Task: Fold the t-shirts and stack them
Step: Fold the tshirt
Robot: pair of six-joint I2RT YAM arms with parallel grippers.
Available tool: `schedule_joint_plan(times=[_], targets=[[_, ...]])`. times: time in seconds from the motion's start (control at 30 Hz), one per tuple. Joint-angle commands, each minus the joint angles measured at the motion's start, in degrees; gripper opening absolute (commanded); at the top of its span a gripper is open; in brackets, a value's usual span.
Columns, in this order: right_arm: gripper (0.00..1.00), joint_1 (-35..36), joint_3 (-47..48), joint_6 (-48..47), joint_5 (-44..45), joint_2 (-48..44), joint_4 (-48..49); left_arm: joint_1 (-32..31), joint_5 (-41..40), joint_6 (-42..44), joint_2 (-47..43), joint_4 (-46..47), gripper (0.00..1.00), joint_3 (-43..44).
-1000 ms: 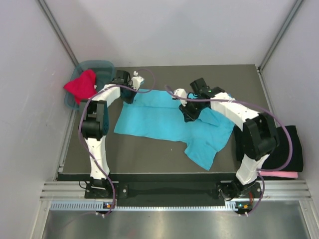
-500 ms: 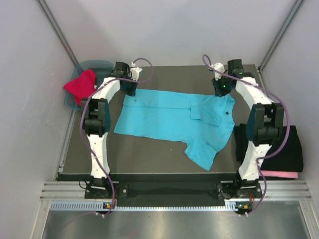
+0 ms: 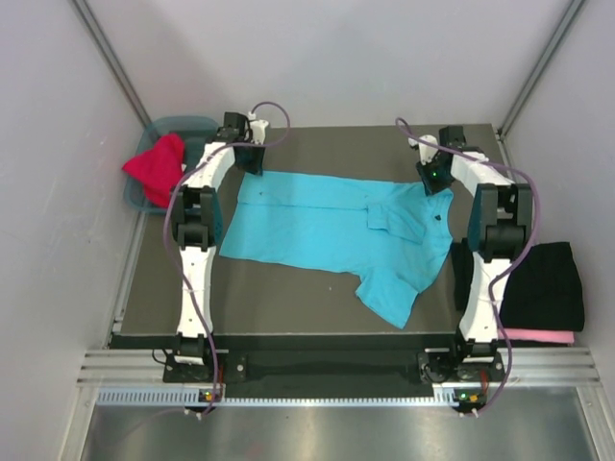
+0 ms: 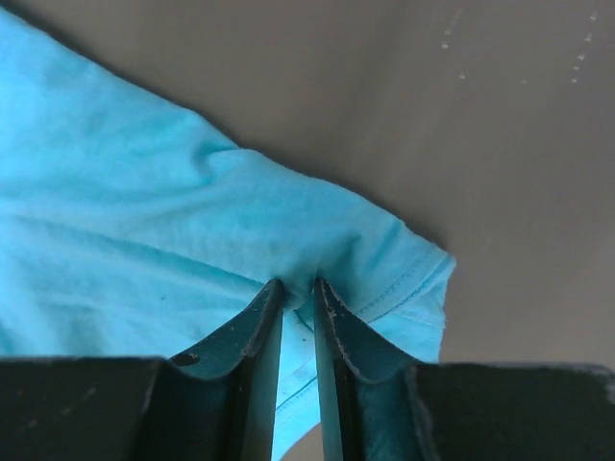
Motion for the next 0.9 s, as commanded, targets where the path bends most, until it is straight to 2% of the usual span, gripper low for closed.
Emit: schedule_joint_plan(times=[0.0, 0.23, 0.43, 0.67, 0.87], targets=[[0.2, -1.53, 2.76, 0.61, 5.12, 0.79, 3.03, 0.05, -2.92, -0.56, 3.53, -4.5, 0.24, 0.44], [0.23, -1.99, 7.15, -0.96, 8.29, 6.59, 3.74, -0.04, -5.47, -0.03, 6.16, -3.28, 0.24, 1.23], [0.29, -1.81, 15.59, -1.4, 10.66, 13.36, 3.74, -0.04, -10.82, 0.41, 10.56, -0.47, 0.22, 6.85], [0.3, -1.55, 26.66, -2.72, 11.54, 19.51, 3.56, 0.75, -14.43, 1.11, 14.24, 3.4, 0.22, 11.07], [0.3, -1.28, 27.82, -3.25, 11.72, 19.96, 4.44, 0.58, -18.47, -0.72, 14.0, 6.82, 0.2, 14.85]])
